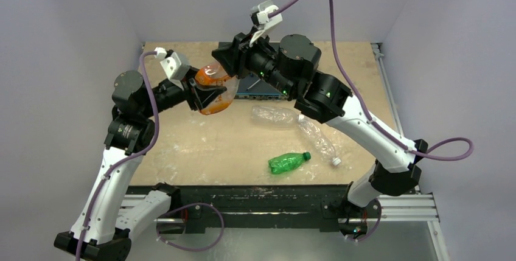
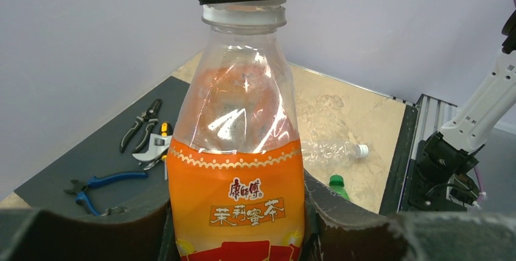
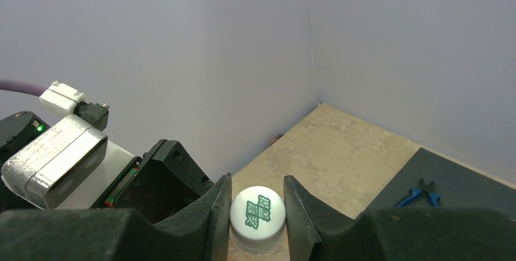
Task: Unscrew the bottle caps
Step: Unscrew the bottle cap from the plastic bottle.
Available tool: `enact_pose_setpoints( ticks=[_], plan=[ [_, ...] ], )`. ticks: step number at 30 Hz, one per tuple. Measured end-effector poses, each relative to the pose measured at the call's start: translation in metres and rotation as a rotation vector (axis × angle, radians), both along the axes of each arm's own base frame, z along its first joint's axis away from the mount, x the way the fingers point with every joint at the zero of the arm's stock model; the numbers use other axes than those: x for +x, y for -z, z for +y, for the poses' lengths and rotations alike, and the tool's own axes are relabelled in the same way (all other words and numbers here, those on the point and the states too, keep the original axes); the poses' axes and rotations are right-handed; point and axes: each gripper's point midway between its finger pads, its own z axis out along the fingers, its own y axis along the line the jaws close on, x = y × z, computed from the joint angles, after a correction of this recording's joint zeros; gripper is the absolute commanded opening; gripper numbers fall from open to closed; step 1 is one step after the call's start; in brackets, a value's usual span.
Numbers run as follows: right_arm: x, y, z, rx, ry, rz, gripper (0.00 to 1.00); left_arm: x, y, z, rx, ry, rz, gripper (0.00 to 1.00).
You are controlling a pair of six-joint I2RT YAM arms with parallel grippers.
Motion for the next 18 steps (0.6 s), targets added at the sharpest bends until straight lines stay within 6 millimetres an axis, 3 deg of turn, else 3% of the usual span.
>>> enact_pose_setpoints(
  ticks=[6, 11, 14, 18],
  plan=[
    [-0.001, 0.000, 0.001, 0.002, -0.005, 0.002, 0.02, -0.001, 0.000, 0.000, -0.002, 0.000, 0.001, 0.00],
    [-0.005, 0.000, 0.001, -0.004, -0.047, -0.027, 0.00, -0.005, -0.001, -0.002, -0.011, 0.022, 0.017, 0.00],
    [-0.021, -0.001, -0.005, 0.006, -0.131, -0.071, 0.00, -0.018, -0.002, -0.010, -0.031, 0.107, 0.035, 0.00],
    [-0.057, -0.015, -0.017, 0.050, -0.293, -0.156, 0.00, -0.049, -0.015, -0.023, -0.078, 0.298, 0.046, 0.00]
  ],
)
